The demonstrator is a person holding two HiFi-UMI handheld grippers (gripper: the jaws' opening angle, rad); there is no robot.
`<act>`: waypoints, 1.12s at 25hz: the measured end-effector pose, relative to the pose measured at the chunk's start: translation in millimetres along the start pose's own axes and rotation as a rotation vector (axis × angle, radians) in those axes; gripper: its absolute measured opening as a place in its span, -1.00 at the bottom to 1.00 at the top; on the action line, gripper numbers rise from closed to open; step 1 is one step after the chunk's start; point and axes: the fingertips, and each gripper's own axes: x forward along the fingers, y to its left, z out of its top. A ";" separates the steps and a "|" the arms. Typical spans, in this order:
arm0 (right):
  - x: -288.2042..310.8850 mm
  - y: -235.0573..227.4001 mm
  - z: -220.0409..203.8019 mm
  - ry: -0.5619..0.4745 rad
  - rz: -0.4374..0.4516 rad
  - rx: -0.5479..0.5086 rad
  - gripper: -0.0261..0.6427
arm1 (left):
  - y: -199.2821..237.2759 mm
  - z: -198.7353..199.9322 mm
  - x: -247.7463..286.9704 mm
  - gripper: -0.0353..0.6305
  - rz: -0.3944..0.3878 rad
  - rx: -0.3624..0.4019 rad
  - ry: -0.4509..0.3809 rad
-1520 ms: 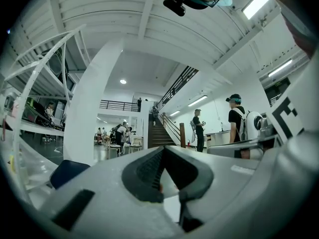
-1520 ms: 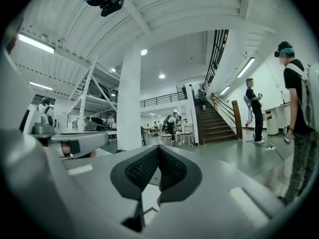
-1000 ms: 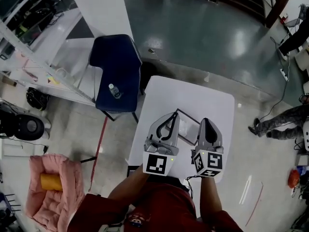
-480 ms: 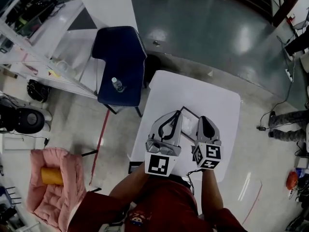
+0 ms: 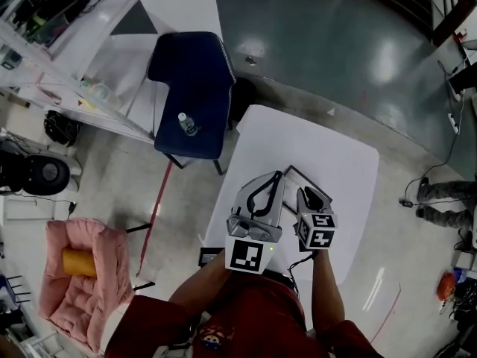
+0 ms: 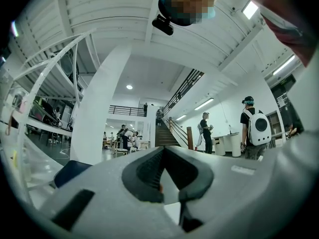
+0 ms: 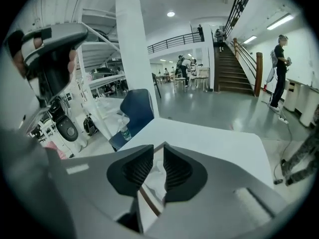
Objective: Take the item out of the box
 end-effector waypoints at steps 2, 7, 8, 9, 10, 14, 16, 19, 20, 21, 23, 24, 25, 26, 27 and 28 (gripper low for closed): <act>10.8 -1.9 -8.2 0.036 0.006 0.004 -0.72 | 3.5 -0.5 1.5 -0.88 0.009 -0.018 -0.007; 34.6 -7.8 -33.1 0.158 0.046 0.020 -0.68 | 6.7 -3.4 3.5 -0.88 0.023 -0.049 -0.015; 39.4 -8.1 -37.8 0.185 0.056 0.023 -0.66 | 8.7 -3.8 3.7 -0.88 0.030 -0.058 -0.020; 43.8 -8.2 -42.4 0.213 0.066 0.025 -0.64 | 10.6 -5.1 3.7 -0.88 0.033 -0.060 -0.017; 48.1 -8.2 -47.1 0.240 0.075 0.026 -0.64 | 12.2 -7.2 3.5 -0.88 0.034 -0.057 -0.009; 60.1 -11.6 -63.8 0.319 0.097 0.024 -0.61 | 14.4 -14.6 2.2 -0.88 0.033 -0.048 0.019; 63.5 -13.0 -69.8 0.346 0.102 0.035 -0.61 | 15.1 -16.8 1.1 -0.88 0.033 -0.046 0.027; 69.3 -13.7 -77.4 0.383 0.114 0.046 -0.61 | 17.1 -17.9 0.1 -0.88 0.042 -0.059 0.023; 71.5 -14.7 -79.2 0.396 0.115 0.045 -0.60 | 18.0 -17.4 0.6 -0.88 0.048 -0.069 0.016; 73.9 -15.9 -80.6 0.408 0.114 0.044 -0.60 | 18.8 -17.0 1.5 -0.88 0.054 -0.082 0.008; 79.2 -16.9 -83.5 0.423 0.119 0.041 -0.59 | 18.8 -18.1 3.0 -0.88 0.058 -0.094 0.006; 81.6 -16.9 -86.1 0.432 0.125 0.041 -0.58 | 18.0 -19.7 3.4 -0.88 0.054 -0.089 0.013; 83.5 -17.2 -89.6 0.444 0.130 0.042 -0.58 | 17.1 -21.3 3.7 -0.88 0.050 -0.081 0.020; 85.0 -17.8 -92.8 0.456 0.132 0.045 -0.57 | 16.5 -22.3 4.0 -0.88 0.048 -0.077 0.025; 86.3 -18.5 -95.0 0.467 0.133 0.045 -0.57 | 16.8 -22.6 4.5 -0.88 0.051 -0.077 0.024; 87.4 -18.6 -96.1 0.476 0.135 0.043 -0.57 | 17.9 -22.4 5.2 -0.88 0.058 -0.082 0.021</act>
